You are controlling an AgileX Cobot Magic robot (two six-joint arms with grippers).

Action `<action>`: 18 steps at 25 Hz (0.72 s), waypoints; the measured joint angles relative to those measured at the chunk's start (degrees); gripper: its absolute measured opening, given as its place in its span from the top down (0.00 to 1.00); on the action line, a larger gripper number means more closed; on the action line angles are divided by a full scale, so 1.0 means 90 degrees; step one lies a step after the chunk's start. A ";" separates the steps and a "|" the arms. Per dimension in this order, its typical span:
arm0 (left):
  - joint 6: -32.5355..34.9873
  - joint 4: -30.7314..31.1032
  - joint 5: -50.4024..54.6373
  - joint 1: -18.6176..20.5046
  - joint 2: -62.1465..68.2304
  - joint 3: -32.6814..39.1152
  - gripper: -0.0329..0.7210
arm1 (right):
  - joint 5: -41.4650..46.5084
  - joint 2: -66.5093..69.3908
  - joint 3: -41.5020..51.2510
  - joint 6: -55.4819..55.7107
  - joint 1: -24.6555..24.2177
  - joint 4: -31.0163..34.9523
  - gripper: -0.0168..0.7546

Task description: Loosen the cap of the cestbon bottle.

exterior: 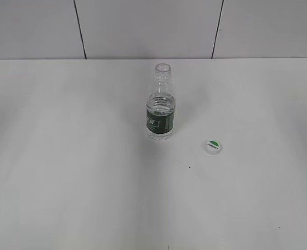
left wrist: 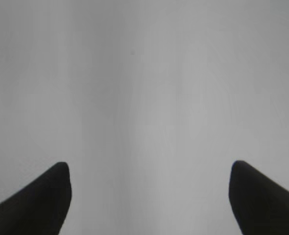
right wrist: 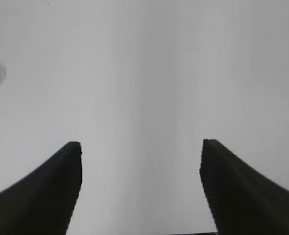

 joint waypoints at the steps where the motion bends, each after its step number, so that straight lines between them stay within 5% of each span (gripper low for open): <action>1: 0.0000 -0.0006 0.0002 0.0000 -0.0155 0.0000 0.17 | -0.0124 -0.0214 0.0222 0.0000 0.0000 0.0068 0.24; 12: 0.0000 -0.0145 0.0029 0.0000 -0.1905 0.0079 0.17 | -0.0727 -0.2060 0.2191 0.0000 0.0000 0.0351 0.24; 18: 0.0000 -0.0282 0.0030 0.0000 -0.2915 0.0920 0.17 | -0.0700 -0.2970 0.2837 -0.0006 0.0000 0.0281 0.24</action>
